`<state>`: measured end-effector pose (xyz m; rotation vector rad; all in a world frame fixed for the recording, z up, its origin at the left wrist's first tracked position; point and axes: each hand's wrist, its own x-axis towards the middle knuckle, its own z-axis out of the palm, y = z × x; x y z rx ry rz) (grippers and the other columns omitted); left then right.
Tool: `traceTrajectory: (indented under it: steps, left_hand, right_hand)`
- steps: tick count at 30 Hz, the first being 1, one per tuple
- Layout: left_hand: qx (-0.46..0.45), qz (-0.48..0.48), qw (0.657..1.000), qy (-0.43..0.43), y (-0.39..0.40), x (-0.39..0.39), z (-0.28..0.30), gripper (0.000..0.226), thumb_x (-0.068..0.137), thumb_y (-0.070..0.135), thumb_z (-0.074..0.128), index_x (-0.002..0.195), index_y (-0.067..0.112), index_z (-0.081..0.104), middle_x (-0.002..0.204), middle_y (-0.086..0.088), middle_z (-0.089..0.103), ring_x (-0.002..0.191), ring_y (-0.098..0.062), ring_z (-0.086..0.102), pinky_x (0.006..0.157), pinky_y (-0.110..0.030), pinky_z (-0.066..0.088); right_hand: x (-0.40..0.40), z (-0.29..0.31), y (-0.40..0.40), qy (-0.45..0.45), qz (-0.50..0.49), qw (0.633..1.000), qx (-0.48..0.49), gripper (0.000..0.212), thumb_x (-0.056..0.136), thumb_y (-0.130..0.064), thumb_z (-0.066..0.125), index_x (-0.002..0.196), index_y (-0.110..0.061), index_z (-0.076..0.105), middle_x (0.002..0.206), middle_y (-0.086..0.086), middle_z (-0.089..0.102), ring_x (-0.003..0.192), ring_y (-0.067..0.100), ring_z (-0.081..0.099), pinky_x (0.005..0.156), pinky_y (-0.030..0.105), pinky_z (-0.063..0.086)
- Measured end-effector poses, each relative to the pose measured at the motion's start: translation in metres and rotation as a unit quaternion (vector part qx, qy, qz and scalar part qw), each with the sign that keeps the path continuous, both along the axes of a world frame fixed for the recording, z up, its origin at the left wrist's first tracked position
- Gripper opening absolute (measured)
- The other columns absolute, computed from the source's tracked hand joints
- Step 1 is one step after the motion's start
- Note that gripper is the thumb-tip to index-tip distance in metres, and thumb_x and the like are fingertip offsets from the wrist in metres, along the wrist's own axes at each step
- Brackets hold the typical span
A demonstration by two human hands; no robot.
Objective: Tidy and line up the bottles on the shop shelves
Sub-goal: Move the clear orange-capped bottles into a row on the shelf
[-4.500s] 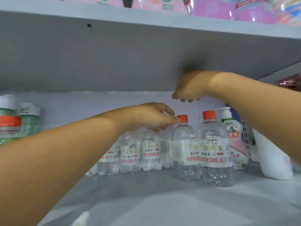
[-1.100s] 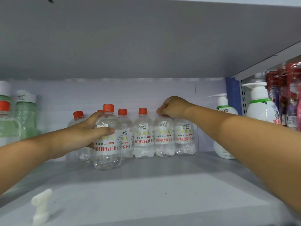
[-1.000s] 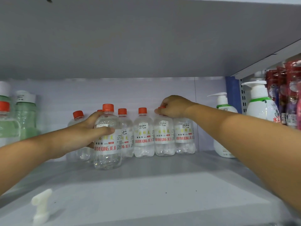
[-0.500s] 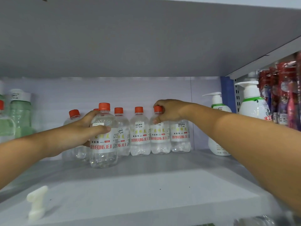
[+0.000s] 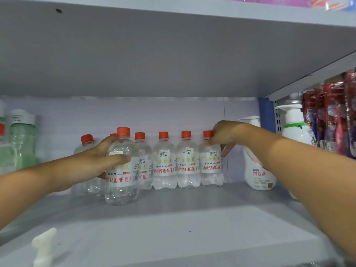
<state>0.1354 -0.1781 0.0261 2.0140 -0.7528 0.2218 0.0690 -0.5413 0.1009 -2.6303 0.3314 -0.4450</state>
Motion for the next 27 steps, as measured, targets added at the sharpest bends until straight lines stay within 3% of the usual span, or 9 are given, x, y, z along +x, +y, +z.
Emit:
traceTrajectory:
  steps: [3,7,11,14,16,18,20,23,27]
  left_hand:
    - [-0.007,-0.004,1.0,0.006,0.0,-0.004,0.001,0.06,0.054,0.069,0.079,0.108,0.074,0.055,0.106,0.022,0.076,0.097,-0.008,0.077,0.082,-0.037,0.064]
    - [0.008,-0.033,0.999,0.017,-0.001,-0.01,-0.003,0.074,0.061,0.07,0.084,0.126,0.061,0.049,0.113,0.023,0.075,0.105,-0.004,0.074,0.08,-0.029,0.063]
    - [0.152,-0.015,0.988,-0.014,-0.005,-0.037,0.006,0.083,0.08,0.083,0.056,0.152,0.046,0.035,0.139,0.022,0.063,0.129,-0.004,0.06,0.112,-0.037,0.049]
    - [0.233,0.126,0.956,-0.13,0.013,-0.063,0.022,0.082,0.077,0.087,0.038,0.146,0.045,0.051,0.142,0.024,0.056,0.132,-0.007,0.053,0.118,-0.038,0.039]
    - [0.148,0.183,0.947,-0.218,0.044,-0.078,0.031,0.053,0.086,0.073,0.053,0.128,0.043,0.065,0.133,0.022,0.061,0.121,-0.009,0.058,0.108,-0.035,0.046]
    - [0.088,0.242,0.915,-0.311,0.085,-0.095,0.04,0.021,0.094,0.05,0.065,0.113,0.042,0.07,0.125,0.018,0.062,0.108,-0.008,0.059,0.093,-0.028,0.044]
    - [0.057,0.322,0.873,-0.362,0.124,-0.108,0.044,0.015,0.095,0.037,0.067,0.109,0.037,0.071,0.121,0.009,0.063,0.093,-0.007,0.059,0.085,-0.026,0.041]
    - [0.021,0.397,0.859,-0.324,0.166,-0.113,0.042,0.033,0.093,0.042,0.068,0.122,0.028,0.067,0.126,0.002,0.062,0.104,-0.017,0.065,0.092,-0.036,0.05]
    - [0.067,0.376,0.914,-0.136,0.183,-0.099,0.023,0.082,0.083,0.069,0.07,0.148,0.026,0.045,0.13,0.004,0.064,0.102,-0.019,0.066,0.086,-0.034,0.053]
  right_hand:
    - [-0.001,-0.002,0.0,-0.004,0.008,1.0,0.015,0.042,0.096,-0.03,0.071,0.122,0.001,0.059,0.117,0.021,0.07,0.095,0.034,0.076,0.085,0.044,0.064]
    - [-0.004,-0.004,0.001,-0.018,-0.018,0.999,-0.019,0.046,0.096,-0.036,0.07,0.124,-0.001,0.058,0.119,0.017,0.068,0.098,0.03,0.074,0.091,0.042,0.062]
    - [-0.022,0.011,0.024,-0.145,-0.06,0.981,-0.111,0.05,0.1,-0.042,0.06,0.126,0.001,0.06,0.12,0.015,0.068,0.092,0.029,0.072,0.086,0.037,0.059]
    - [-0.03,0.001,0.066,-0.215,0.091,0.971,-0.044,0.034,0.097,-0.046,0.062,0.114,-0.017,0.069,0.107,0.006,0.074,0.087,0.019,0.075,0.079,0.035,0.062]
    - [-0.037,-0.007,0.103,-0.162,0.188,0.969,-0.011,0.034,0.091,-0.06,0.064,0.109,-0.031,0.067,0.1,-0.005,0.076,0.078,0.008,0.075,0.071,0.031,0.062]
    - [-0.039,-0.011,0.136,-0.094,0.221,0.97,-0.037,0.058,0.081,-0.078,0.06,0.118,-0.034,0.063,0.107,-0.006,0.074,0.085,0.012,0.076,0.081,0.038,0.06]
    - [-0.038,-0.01,0.164,-0.063,0.209,0.973,-0.079,0.081,0.073,-0.087,0.058,0.126,-0.025,0.058,0.115,-0.001,0.07,0.092,0.019,0.075,0.093,0.047,0.057]
    - [-0.037,-0.007,0.193,-0.037,0.148,0.981,-0.117,0.083,0.075,-0.085,0.06,0.123,-0.018,0.052,0.115,0.003,0.065,0.084,0.021,0.075,0.095,0.046,0.054]
    - [-0.033,-0.004,0.211,-0.023,0.121,0.983,-0.139,0.062,0.087,-0.064,0.069,0.12,-0.015,0.05,0.122,0.008,0.065,0.08,0.023,0.077,0.086,0.04,0.058]
